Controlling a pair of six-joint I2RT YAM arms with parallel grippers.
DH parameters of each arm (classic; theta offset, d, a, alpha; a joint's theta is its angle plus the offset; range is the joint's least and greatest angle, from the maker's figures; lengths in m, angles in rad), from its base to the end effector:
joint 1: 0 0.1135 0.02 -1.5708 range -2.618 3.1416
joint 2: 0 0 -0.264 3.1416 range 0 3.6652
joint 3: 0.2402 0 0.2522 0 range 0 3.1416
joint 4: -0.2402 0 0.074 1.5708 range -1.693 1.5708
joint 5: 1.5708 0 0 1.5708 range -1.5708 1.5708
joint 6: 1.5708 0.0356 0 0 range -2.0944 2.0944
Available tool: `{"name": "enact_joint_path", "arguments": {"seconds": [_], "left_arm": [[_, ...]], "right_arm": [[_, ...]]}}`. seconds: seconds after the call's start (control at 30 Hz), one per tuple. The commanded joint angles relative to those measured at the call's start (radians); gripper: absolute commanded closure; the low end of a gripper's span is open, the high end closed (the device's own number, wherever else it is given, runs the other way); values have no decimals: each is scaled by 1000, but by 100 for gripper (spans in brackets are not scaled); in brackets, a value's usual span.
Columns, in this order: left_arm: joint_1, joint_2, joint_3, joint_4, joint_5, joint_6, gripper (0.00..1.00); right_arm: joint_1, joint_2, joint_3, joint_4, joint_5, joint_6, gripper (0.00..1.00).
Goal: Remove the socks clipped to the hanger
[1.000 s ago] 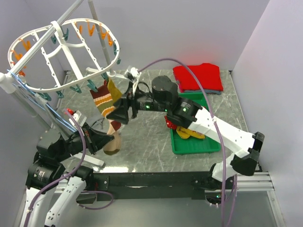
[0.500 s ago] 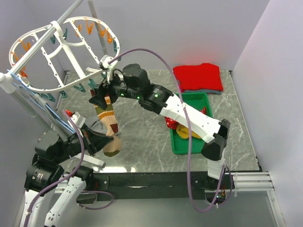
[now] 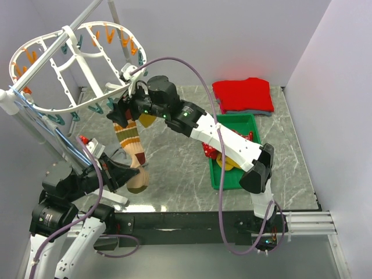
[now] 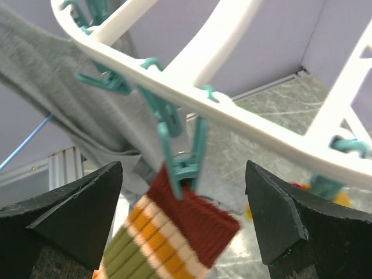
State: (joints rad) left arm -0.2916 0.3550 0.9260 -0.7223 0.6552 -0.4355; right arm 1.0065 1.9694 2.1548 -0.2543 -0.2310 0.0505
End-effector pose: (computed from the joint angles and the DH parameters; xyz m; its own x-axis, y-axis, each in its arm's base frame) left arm 0.0390 -0.0343 0.3727 -0.4704 -0.2080 -0.8576 0.6689 0.5498 -0.5003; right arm 0.2394 0.3935 0.4534 -0.0845 -0.0416 -0.9956 -0.9416 0.3301 0.0661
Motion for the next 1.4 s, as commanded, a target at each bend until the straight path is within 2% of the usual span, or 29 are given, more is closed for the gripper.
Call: {"name": "enact_joint_path", "arguments": {"seconds": [0.0, 0.2, 0.47, 0.6, 0.63, 0.67, 0.7, 0.8, 0.83, 1.0, 1.07, 1.1, 1.17, 1.2, 1.27, 1.33, 1.37], "left_arm": [[-1, -13, 13, 37, 24, -8, 99], [-1, -14, 19, 29, 18, -6, 99], [-1, -19, 17, 23, 17, -3, 99], [-1, -19, 19, 23, 18, -6, 99], [-1, -19, 20, 21, 18, -5, 99], [-1, -19, 22, 21, 18, -5, 99], [-1, -19, 22, 20, 17, -5, 99], [-1, -21, 19, 18, 14, -3, 99], [-1, -21, 19, 20, 17, -6, 99], [0, -18, 20, 24, 17, -11, 99], [-1, -16, 20, 24, 14, -11, 99], [-1, -16, 20, 24, 12, -12, 99], [-1, -19, 19, 26, 9, -12, 99], [-1, -18, 16, 29, 9, -16, 99], [-1, -17, 14, 30, 6, -17, 99], [-1, -16, 13, 35, 8, -19, 99], [-1, -14, 13, 35, 7, -19, 99]], "right_arm": [[-26, 16, 56, 95, -60, 5, 9], [-26, 43, 79, 135, -110, 34, 14], [-26, 48, 83, 173, -129, 75, 36], [-26, 65, 108, 162, -136, 86, 55], [-26, 66, 111, 159, -137, 87, 64], [-26, 65, 112, 158, -137, 89, 68], [-26, 66, 111, 155, -137, 89, 80], [-26, 62, 114, 144, -136, 89, 100], [-25, 60, 112, 142, -131, 89, 100], [-26, 51, 108, 121, -122, 86, 100], [-26, 39, 94, 116, -114, 89, 80], [-26, 34, 86, 112, -116, 89, 64], [-26, 14, 56, 109, -123, 92, 49], [-26, 2, 37, 116, -123, 95, 37], [-26, -30, -19, 124, -123, 101, 28], [-26, -50, -48, 122, -125, 107, 13], [-26, -70, -74, 121, -123, 114, 9]]}}
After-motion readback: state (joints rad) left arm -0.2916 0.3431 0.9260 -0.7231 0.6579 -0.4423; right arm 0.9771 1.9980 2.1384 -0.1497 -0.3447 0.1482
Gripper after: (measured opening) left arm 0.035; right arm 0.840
